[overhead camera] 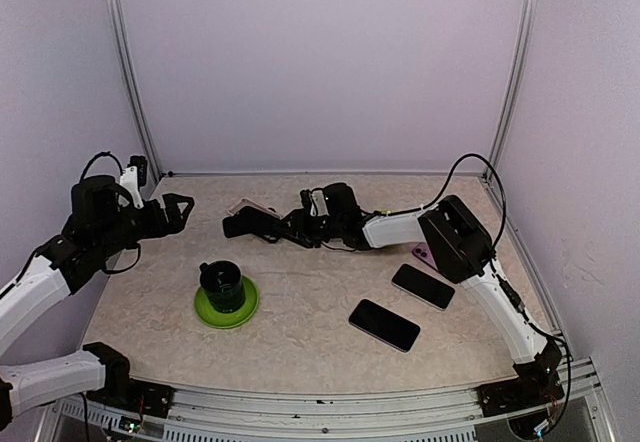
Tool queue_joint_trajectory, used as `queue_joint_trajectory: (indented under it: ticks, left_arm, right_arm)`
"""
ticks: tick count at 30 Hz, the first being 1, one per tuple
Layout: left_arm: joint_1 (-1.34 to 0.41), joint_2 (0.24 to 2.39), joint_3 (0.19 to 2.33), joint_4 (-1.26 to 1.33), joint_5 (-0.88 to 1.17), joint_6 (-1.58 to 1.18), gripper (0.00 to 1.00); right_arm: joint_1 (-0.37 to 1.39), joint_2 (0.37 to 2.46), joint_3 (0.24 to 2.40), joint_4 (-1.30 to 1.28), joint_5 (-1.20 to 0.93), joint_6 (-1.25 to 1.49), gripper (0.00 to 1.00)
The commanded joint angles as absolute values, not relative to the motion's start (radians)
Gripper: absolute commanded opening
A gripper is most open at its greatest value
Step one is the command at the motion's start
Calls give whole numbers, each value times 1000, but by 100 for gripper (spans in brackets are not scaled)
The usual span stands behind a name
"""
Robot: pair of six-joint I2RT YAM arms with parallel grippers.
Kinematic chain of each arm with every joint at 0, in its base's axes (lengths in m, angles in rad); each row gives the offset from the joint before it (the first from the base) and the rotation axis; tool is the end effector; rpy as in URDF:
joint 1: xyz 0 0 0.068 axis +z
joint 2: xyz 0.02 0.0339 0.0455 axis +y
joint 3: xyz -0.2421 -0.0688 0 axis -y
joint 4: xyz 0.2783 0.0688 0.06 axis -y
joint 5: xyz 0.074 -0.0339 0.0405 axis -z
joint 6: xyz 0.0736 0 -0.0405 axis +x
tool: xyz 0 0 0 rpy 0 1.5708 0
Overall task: Put the phone into the phone case
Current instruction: Pick up the phone case from the phone case.
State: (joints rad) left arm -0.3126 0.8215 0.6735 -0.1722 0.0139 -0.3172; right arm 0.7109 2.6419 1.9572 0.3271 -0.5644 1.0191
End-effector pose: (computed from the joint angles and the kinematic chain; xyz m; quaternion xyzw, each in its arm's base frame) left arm 0.2654 -0.0869 0.2626 0.0022 0.8108 -0.1866 0.5548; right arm 0.4393 0.4302 0.0523 -0.0357 0.8041 0.5651 0.1810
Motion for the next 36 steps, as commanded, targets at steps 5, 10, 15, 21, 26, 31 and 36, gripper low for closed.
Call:
queue_joint_trajectory:
  ticks: [5,10,15,21,26,31,36]
  left_arm:
    - [-312,803,664,-151,-23,-320,99]
    - [-314,803,664,-150,-23,-319,99]
    - [-314,802,664,-151,-25,-319,99]
    - [-313,804,665,-150,-25,-319,99]
    - [-314,803,664,-149,-24,-318,99]
    - [-314,804,666,-150,-27,-316,99]
    - [-314,803,671,-152,-30,-305,99]
  right_arm:
    - [689,2668,1932,439,-598,1098,31]
    - [687,2680,1951,459,-607,1118,23]
    - [687,2689,1968,459,-611,1125,18]
    - [687,2663,1952,474,-613,1100,10]
    - [687,2620,1933,502,-621,1082,6]
    - [686,2547,1909,486,-627,1036,6]
    - [687,2452,1882,363,-617,900,6]
